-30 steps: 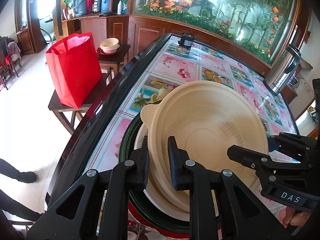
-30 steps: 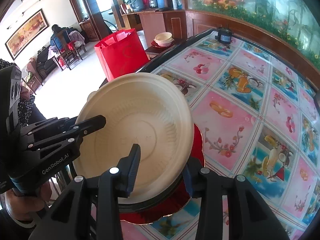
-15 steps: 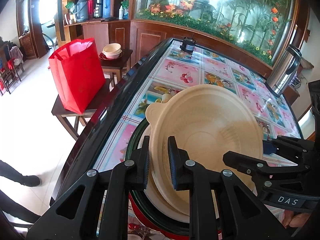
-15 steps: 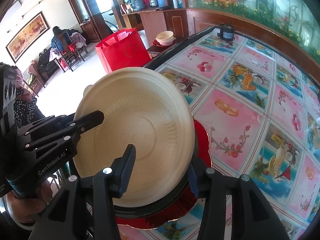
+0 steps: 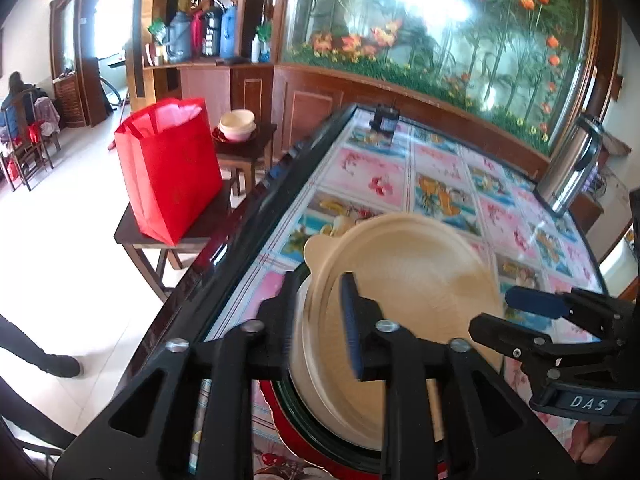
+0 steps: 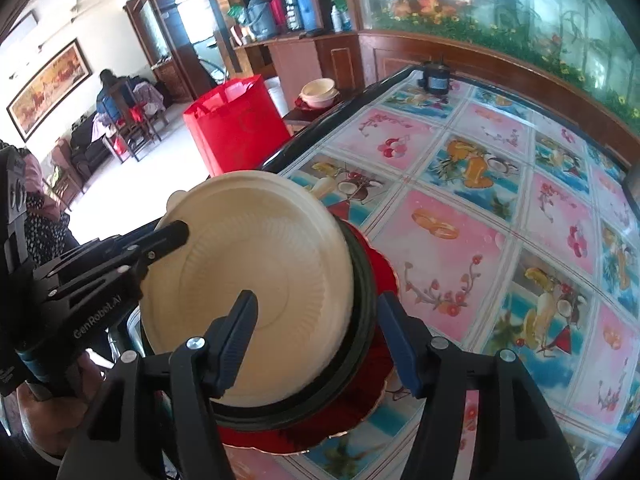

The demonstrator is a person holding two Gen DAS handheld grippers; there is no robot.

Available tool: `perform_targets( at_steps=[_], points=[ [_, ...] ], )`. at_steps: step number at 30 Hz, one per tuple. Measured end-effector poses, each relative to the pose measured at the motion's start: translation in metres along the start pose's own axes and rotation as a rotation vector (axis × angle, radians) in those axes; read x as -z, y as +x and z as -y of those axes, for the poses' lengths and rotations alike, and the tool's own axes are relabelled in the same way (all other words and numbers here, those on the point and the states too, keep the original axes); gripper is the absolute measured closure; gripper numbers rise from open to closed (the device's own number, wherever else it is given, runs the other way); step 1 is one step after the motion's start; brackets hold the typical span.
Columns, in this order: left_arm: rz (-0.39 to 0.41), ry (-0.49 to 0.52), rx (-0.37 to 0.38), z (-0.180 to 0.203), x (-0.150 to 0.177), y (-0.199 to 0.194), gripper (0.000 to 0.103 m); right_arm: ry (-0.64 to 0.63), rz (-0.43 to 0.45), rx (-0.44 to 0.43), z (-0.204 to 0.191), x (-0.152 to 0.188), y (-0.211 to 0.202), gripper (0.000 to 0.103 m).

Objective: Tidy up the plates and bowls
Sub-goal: 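Lower the beige bowl onto the stack and open the right gripper, then withdraw the right gripper from the stacked dishes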

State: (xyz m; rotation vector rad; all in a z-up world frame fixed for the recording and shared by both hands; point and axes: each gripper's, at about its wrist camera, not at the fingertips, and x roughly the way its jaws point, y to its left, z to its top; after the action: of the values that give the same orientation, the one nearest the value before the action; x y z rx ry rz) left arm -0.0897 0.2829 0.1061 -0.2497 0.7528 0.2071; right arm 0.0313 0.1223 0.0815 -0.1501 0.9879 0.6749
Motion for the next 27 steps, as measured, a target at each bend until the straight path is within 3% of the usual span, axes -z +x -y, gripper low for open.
perform_targets(
  at_steps=[1, 2, 5, 8, 11, 16, 19, 23, 27],
  points=[
    [0.013, -0.008, 0.010, 0.000, 0.000, -0.003, 0.040, -0.002, 0.015, 0.025, 0.000, 0.002, -0.004, 0.037],
    [0.024, -0.013, 0.020, 0.000, 0.000, -0.006, 0.028, -0.004, 0.027, 0.047, 0.000, 0.003, -0.008, 0.032],
    [0.070, -0.031, 0.022, 0.002, 0.001, -0.020, 0.028, 0.008, 0.078, 0.122, 0.001, 0.011, -0.019, 0.024],
    [0.109, -0.038, -0.002, 0.008, 0.004, -0.035, 0.021, 0.036, 0.117, 0.146, 0.005, 0.021, -0.027, 0.023],
    [0.146, -0.003, -0.035, 0.019, 0.012, -0.046, 0.021, 0.045, 0.147, 0.199, 0.004, 0.036, -0.034, 0.022],
    [0.162, 0.019, -0.097, 0.027, 0.027, -0.051, 0.021, 0.093, 0.204, 0.221, 0.006, 0.056, -0.043, 0.020],
    [0.160, 0.017, -0.083, 0.027, 0.037, -0.053, 0.021, 0.091, 0.222, 0.274, 0.005, 0.062, -0.043, 0.020],
    [0.164, 0.005, -0.050, 0.022, 0.049, -0.056, 0.021, 0.109, 0.237, 0.261, 0.009, 0.067, -0.044, 0.020],
    [0.172, 0.076, -0.126, 0.031, 0.055, -0.057, 0.021, 0.125, 0.229, 0.246, 0.011, 0.073, -0.043, 0.020]
  ],
)
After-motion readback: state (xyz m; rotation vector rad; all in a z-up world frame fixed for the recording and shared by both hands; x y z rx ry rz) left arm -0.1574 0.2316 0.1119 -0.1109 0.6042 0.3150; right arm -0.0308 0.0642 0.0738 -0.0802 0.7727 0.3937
